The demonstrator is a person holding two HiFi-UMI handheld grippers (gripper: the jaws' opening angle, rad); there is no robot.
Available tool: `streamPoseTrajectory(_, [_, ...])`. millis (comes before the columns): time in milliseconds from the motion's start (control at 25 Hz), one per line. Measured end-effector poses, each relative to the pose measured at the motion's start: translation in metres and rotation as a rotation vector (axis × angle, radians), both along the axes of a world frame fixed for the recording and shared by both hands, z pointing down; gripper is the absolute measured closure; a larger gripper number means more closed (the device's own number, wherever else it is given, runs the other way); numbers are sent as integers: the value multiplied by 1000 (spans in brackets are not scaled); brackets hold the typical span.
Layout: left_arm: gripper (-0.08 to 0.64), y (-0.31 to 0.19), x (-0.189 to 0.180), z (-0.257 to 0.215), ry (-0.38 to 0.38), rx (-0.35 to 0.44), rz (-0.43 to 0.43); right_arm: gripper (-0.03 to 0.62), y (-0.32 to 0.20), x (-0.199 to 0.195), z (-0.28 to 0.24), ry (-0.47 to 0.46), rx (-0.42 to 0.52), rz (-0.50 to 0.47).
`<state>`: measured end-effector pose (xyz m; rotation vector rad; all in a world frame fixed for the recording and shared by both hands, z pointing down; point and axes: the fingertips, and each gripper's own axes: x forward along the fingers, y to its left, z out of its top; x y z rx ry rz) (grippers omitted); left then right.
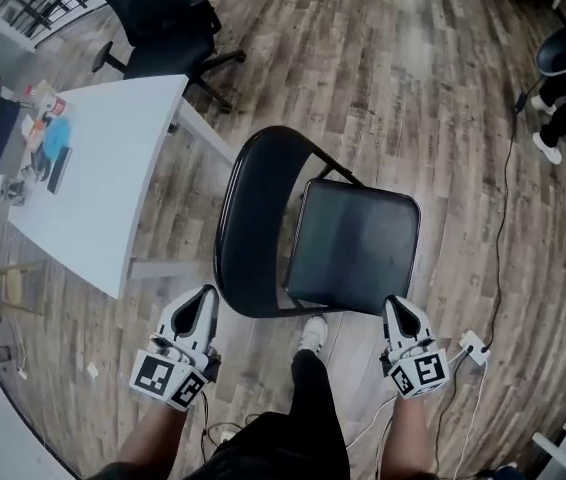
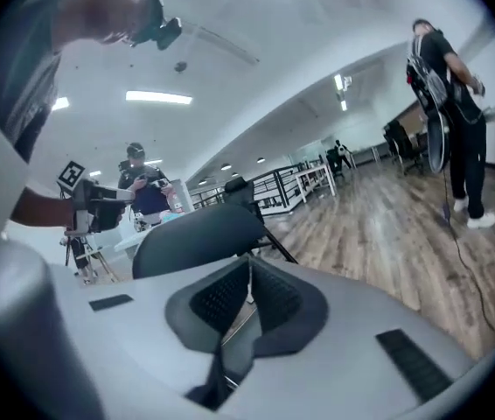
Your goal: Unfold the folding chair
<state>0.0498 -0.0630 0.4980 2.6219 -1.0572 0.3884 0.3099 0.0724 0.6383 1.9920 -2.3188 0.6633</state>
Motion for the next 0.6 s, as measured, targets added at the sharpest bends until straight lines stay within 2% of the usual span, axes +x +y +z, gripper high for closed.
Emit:
streamPoseTrajectory(40, [554,16,0,-9,29,19,19,569,6,-15,-24,45,18,9])
streamPoseTrajectory(240, [555,107,-15,-47,91,66,34,577,66,-73,-125,267,65,113])
streamPoseTrajectory(440, [555,195,-36,-81,142,103,74,577,136,-125,-186,281,96,126])
streamPoseTrajectory(600, [555,237,-57,-90,130,91,52,577,178,-161,-214,330,98,161])
